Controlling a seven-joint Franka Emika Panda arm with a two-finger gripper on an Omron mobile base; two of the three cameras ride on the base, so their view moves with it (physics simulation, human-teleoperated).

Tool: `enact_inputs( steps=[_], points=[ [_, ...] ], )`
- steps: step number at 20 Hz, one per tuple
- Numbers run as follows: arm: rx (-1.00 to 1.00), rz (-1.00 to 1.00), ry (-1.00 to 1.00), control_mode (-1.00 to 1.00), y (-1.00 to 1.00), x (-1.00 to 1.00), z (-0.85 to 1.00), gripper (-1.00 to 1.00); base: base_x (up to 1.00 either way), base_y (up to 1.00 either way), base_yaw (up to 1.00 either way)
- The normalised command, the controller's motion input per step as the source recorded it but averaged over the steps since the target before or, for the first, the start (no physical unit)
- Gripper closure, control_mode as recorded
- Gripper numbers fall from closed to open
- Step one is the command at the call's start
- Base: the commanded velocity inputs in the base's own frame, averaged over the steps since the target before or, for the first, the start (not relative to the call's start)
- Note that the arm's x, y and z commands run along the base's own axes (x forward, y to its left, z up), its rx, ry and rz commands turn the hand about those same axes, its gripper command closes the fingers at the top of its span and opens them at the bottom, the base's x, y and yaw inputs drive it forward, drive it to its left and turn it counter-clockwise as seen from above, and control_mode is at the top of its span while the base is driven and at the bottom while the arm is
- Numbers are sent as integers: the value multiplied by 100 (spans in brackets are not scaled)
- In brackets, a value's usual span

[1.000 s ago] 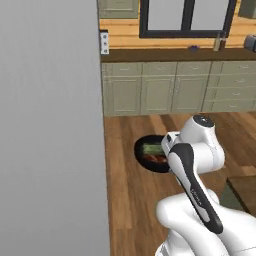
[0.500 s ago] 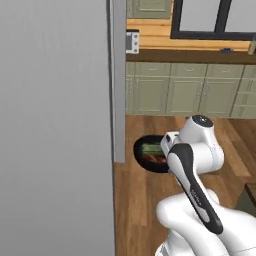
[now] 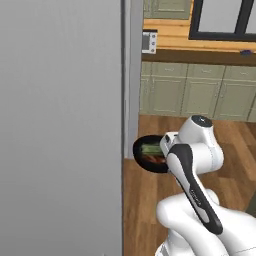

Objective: Pick the chicken drumstick and cucumber from their plates and place them in the bowl. Then put the bowl in the fridge.

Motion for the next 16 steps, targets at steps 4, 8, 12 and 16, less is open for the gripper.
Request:
enact_inputs(
  steps=[4, 8, 12, 16],
  points=[
    [0, 0, 0, 100, 0, 0, 0, 100, 21, -6, 22],
    [0, 0, 0, 100, 0, 0, 0, 100, 89, -1, 13],
    [0, 0, 0, 100, 0, 0, 0, 100, 59, 0, 14],
    [0, 0, 0, 100, 0, 0, 0, 100, -2, 5, 20]
  ],
)
